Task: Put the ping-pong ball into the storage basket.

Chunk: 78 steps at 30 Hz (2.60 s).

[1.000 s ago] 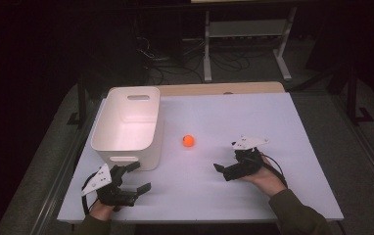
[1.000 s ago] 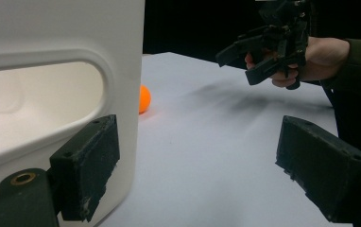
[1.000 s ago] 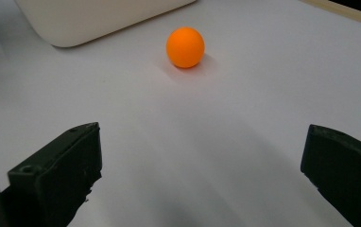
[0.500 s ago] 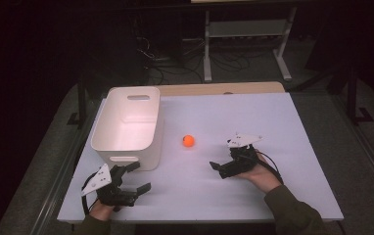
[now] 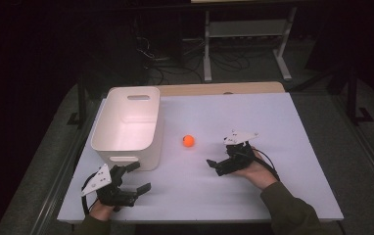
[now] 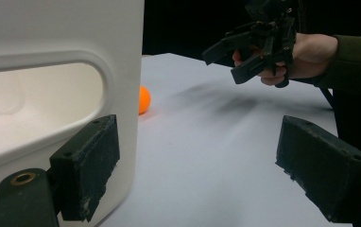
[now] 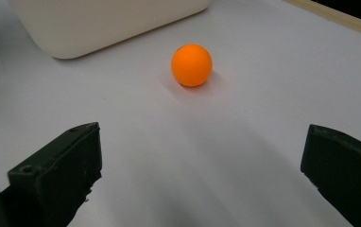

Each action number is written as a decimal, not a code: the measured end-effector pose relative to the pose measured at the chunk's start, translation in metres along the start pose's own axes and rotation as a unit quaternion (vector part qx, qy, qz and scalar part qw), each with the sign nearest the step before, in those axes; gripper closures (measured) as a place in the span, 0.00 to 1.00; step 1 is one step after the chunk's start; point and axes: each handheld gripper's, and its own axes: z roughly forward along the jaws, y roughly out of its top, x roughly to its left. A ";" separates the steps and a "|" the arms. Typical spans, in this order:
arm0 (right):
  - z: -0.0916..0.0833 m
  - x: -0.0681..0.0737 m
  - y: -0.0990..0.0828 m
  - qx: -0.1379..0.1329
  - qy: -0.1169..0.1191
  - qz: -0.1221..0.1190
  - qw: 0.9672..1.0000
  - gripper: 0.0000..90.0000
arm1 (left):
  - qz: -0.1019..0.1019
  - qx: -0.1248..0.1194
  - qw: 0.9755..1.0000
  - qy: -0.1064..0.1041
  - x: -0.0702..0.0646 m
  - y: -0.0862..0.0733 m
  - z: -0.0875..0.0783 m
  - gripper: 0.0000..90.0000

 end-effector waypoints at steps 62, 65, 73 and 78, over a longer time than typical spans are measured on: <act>0.036 0.001 0.040 -0.006 0.018 -0.020 1.000 0.00 | 0.000 0.000 1.000 -0.001 0.000 0.000 0.000 0.15; 0.038 0.001 0.042 -0.007 0.018 -0.020 1.000 0.00 | 0.002 -0.002 1.000 0.000 0.000 0.000 0.000 0.15; 0.047 0.003 0.047 -0.007 0.022 -0.022 0.999 0.00 | 0.007 -0.004 1.000 -0.001 -0.001 0.000 -0.001 0.15; 0.051 0.003 0.051 -0.009 0.024 -0.022 0.999 0.00 | 0.011 -0.005 1.000 -0.001 -0.002 -0.001 -0.001 0.15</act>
